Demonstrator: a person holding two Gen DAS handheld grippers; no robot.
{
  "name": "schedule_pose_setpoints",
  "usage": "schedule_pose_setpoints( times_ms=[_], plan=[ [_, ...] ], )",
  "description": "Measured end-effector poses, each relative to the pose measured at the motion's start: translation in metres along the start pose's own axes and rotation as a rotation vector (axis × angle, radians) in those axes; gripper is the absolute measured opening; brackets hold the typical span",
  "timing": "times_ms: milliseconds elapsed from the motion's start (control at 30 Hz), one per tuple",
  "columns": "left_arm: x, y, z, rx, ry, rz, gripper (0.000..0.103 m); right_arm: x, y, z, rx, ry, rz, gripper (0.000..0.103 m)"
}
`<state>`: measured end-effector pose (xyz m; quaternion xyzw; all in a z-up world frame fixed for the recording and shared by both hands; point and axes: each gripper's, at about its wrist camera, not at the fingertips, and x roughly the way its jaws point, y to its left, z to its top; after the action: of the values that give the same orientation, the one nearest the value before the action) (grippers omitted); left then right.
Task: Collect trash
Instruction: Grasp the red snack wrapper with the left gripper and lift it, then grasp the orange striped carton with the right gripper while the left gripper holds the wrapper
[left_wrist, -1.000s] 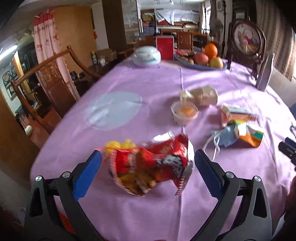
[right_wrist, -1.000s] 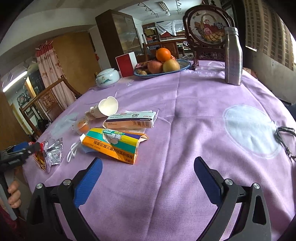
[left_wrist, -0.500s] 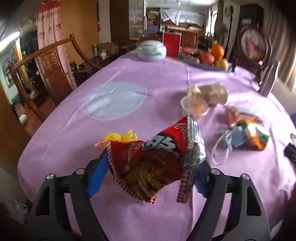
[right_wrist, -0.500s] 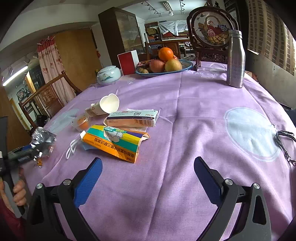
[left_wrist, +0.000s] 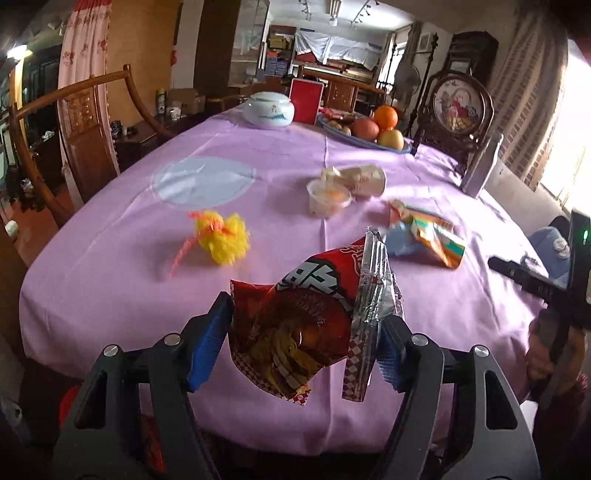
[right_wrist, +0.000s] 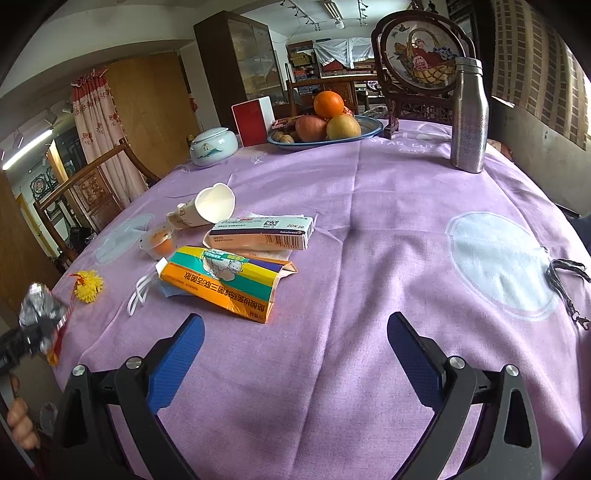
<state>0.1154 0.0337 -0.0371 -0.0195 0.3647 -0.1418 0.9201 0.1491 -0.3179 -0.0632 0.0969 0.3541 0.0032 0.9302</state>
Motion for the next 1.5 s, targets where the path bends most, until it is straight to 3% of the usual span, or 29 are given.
schedule_pose_setpoints(
  times_ms=[300, 500, 633, 700, 767, 833, 933, 1100, 1200, 1367, 1467, 1500],
  plan=[
    [0.013, -0.023, -0.014, 0.073, -0.056, 0.101, 0.071, 0.004, 0.014, 0.0, -0.074, 0.031, -0.01, 0.097],
    [0.019, -0.022, -0.014, 0.084, -0.059, 0.101, 0.071, 0.033, 0.052, 0.011, -0.309, 0.115, -0.034, 0.097],
    [0.023, -0.02, -0.012, 0.074, -0.054, 0.093, 0.071, 0.059, 0.056, 0.026, -0.308, 0.166, -0.06, 0.096],
    [0.025, -0.02, -0.011, 0.073, -0.049, 0.088, 0.071, 0.064, 0.058, 0.034, -0.311, 0.147, -0.055, 0.096],
    [0.029, -0.019, -0.009, 0.072, -0.038, 0.082, 0.071, 0.067, 0.064, 0.037, -0.339, 0.132, -0.059, 0.097],
    [0.031, -0.018, -0.009, 0.067, -0.031, 0.078, 0.071, 0.08, 0.071, 0.04, -0.394, 0.171, -0.033, 0.094],
    [0.032, -0.017, -0.007, 0.058, -0.027, 0.07, 0.071, 0.089, 0.073, 0.037, -0.406, 0.229, -0.028, 0.074],
    [0.033, -0.016, -0.008, 0.06, -0.026, 0.063, 0.071, 0.049, 0.084, 0.014, -0.426, 0.278, 0.181, 0.073],
    [0.035, -0.018, -0.007, 0.067, -0.025, 0.073, 0.074, 0.038, 0.09, 0.007, -0.459, 0.239, 0.14, 0.087],
    [0.038, -0.017, -0.004, 0.058, -0.015, 0.078, 0.078, 0.052, 0.096, 0.022, -0.409, 0.208, 0.122, 0.088],
    [0.043, -0.014, -0.002, 0.043, 0.003, 0.072, 0.079, 0.075, 0.099, 0.021, -0.378, 0.271, 0.139, 0.085],
    [0.046, -0.013, -0.001, 0.036, 0.015, 0.063, 0.079, 0.081, 0.1, 0.019, -0.371, 0.301, 0.123, 0.073]
  ],
)
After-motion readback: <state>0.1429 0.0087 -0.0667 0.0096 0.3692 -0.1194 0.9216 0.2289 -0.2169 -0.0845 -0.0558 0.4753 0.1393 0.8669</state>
